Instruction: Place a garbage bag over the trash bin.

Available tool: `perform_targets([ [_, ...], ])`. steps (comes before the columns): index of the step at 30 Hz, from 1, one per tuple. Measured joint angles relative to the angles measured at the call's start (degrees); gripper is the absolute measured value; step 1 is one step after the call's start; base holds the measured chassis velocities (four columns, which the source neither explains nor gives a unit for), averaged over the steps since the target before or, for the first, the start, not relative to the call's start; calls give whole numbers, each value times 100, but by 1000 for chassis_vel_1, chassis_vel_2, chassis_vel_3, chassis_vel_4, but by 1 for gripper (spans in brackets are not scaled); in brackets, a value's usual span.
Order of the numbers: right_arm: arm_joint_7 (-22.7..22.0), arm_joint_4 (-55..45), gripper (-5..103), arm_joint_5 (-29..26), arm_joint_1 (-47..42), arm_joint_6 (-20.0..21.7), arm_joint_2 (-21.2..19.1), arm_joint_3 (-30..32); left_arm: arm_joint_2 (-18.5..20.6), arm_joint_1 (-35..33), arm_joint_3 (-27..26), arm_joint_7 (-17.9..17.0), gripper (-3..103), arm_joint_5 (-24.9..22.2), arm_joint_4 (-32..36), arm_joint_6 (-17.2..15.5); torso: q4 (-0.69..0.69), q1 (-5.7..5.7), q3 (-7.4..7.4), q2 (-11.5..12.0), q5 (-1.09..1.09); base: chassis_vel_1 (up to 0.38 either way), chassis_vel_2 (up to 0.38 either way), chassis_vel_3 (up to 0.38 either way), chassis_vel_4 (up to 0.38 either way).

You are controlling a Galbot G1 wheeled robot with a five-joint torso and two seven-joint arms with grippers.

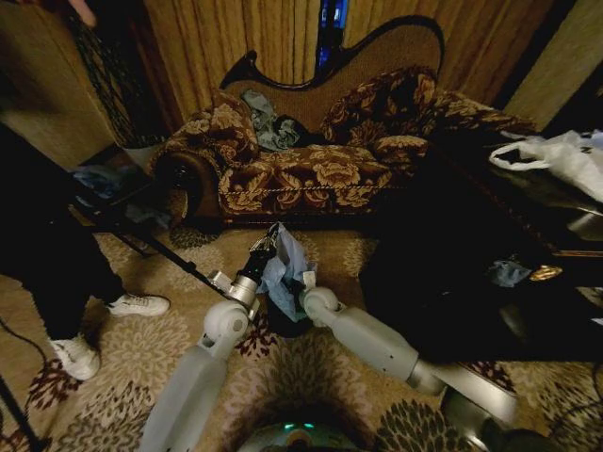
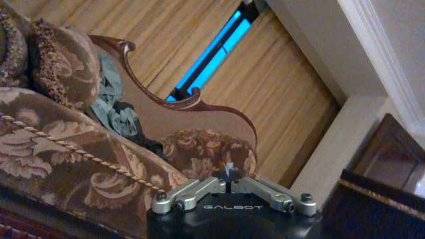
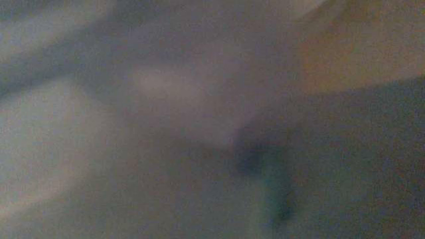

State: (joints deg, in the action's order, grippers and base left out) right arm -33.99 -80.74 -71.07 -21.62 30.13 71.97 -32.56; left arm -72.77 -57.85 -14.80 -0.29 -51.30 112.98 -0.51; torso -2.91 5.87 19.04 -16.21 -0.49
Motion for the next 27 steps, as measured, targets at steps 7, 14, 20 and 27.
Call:
perform_targets([
  [7, -97, 231, 0, -287, 409, 179, 104, -275, 18, 163, -51, -61, 0, -475, -126, -24, 0, 0, 0, 0, 0, 0, 0, 0, 0],
  [14, -126, 455, 0, -196, 428, 164, 326, -290, -36, 175, 17, -134, 0, -656, -121, -43, 1, 0, 0, 0, 0, 0, 0, 0, 0],
  [20, -184, 665, 0, -155, 372, 145, 441, -208, -44, 189, 34, -118, 0, -711, -221, -40, -1, 0, 0, 0, -1, 0, 0, 0, 0],
  [27, -370, 1146, 0, -123, 367, 320, 836, -123, -39, 130, -10, -91, 0, -811, -250, -26, 0, 0, 0, 0, -1, 0, 0, 0, 0],
])
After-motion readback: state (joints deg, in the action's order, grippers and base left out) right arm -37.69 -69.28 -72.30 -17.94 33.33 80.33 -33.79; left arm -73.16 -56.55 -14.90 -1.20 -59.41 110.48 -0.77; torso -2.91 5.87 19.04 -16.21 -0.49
